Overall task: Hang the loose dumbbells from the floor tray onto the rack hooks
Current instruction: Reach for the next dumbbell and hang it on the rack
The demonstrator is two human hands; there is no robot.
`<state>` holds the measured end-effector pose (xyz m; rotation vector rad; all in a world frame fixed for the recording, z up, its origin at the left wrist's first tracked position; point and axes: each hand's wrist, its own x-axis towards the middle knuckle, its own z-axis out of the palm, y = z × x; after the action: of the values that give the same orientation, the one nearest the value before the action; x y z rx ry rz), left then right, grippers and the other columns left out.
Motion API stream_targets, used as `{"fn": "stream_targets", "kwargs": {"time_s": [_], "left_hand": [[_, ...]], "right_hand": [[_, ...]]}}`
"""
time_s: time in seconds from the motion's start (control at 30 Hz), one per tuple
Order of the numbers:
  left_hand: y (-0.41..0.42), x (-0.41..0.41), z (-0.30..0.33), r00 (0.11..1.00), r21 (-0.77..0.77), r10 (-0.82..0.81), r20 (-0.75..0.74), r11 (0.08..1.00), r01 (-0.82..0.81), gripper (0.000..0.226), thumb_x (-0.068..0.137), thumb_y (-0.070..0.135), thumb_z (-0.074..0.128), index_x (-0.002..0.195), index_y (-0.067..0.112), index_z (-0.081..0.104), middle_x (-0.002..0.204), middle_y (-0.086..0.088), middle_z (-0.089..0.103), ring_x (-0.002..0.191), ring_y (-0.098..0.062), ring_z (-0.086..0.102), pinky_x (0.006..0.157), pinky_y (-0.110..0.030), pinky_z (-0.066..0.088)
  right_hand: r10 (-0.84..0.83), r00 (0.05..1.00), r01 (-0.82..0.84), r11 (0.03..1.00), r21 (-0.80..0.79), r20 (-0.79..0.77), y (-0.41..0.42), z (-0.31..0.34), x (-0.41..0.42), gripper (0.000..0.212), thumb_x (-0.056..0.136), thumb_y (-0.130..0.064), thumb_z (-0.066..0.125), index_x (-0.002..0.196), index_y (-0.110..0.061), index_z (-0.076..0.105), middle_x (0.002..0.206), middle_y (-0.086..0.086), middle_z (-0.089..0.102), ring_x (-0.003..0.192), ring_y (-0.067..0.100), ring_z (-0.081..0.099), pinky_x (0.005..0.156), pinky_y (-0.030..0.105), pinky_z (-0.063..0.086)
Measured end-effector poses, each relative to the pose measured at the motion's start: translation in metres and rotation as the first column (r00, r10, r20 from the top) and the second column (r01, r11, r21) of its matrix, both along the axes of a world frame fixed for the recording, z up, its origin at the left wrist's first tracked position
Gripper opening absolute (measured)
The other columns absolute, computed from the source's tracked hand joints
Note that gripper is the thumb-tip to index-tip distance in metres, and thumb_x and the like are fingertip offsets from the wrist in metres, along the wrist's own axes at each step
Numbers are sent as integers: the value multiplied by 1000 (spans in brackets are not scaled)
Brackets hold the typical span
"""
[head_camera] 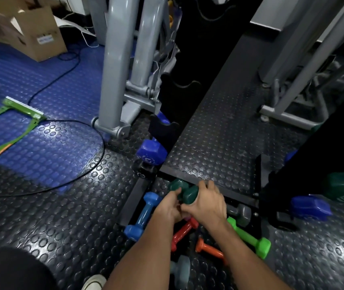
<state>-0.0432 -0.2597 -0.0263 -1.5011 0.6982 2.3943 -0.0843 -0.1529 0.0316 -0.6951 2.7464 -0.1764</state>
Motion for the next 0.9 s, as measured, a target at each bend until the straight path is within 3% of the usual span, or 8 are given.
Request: {"fn": "stream_targets", "kwargs": {"time_s": [0.07, 0.2, 0.33, 0.43, 0.53, 0.7, 0.8, 0.9], "left_hand": [[2, 7, 8, 998, 16, 60, -23, 998, -60, 41, 104, 36, 47, 99, 1, 68, 70, -18, 75, 52, -31, 72, 43, -38, 58], [4, 31, 21, 975, 11, 222, 12, 975, -222, 30, 98, 27, 52, 91, 3, 71, 70, -18, 74, 57, -32, 74, 47, -38, 59], [-1, 62, 60, 903, 42, 430, 21, 902, -430, 33, 101, 21, 43, 91, 2, 68, 65, -21, 70, 51, -35, 69, 35, -39, 53], [-10, 82, 81, 786, -28, 618, -33, 785, -619, 31, 102, 21, 39, 104, 2, 64, 91, -23, 67, 79, -37, 65, 48, -39, 57], [-33, 96, 84, 721, -136, 691, -47, 711, -690, 44, 91, 31, 53, 118, -1, 66, 112, -25, 70, 95, -40, 70, 73, -48, 60], [-75, 97, 139, 742, -322, 645, -186, 673, -666, 33, 97, 27, 59, 112, -1, 67, 105, -21, 73, 89, -35, 71, 85, -47, 59], [-107, 86, 165, 829, -483, 511, -227, 679, -552, 22, 93, 23, 67, 105, 5, 70, 89, -14, 72, 75, -28, 68, 74, -39, 58], [-137, 71, 194, 916, -613, 319, -243, 681, -400, 16, 90, 22, 72, 92, 7, 68, 70, -5, 62, 53, -16, 53, 49, -27, 45]], "right_hand": [[93, 995, -92, 995, 37, -30, -2, 16, 9, 82, 62, -66, 66, 131, -23, 53, 132, 5, 50, 125, 26, 49, 103, 40, 42], [223, 974, -223, 975, 11, -31, -7, 50, 30, 80, 63, -67, 66, 133, -32, 52, 135, 0, 46, 127, 24, 41, 104, 43, 37], [297, 954, -292, 952, -96, 47, -12, 64, 50, 80, 66, -63, 73, 137, -39, 48, 125, -8, 44, 116, 18, 41, 93, 39, 47], [347, 935, -331, 929, -168, 76, -20, 69, 63, 83, 64, -63, 75, 140, -43, 47, 124, -13, 45, 115, 17, 45, 93, 38, 50], [389, 921, -363, 885, -291, 34, -34, 73, 79, 87, 64, -64, 74, 143, -37, 49, 125, -15, 48, 111, 14, 46, 97, 36, 50], [334, 943, -287, 823, -490, 9, -65, 97, 93, 88, 75, -59, 73, 153, -31, 42, 140, -14, 45, 120, 13, 45, 104, 35, 46], [232, 970, -152, 802, -577, 67, -79, 112, 93, 95, 75, -61, 74, 157, -31, 35, 140, -14, 41, 127, 13, 47, 105, 34, 46], [91, 968, 91, 744, -662, 235, -93, 126, 88, 95, 68, -63, 80, 149, -29, 45, 133, -10, 50, 121, 10, 55, 100, 30, 48]]}}
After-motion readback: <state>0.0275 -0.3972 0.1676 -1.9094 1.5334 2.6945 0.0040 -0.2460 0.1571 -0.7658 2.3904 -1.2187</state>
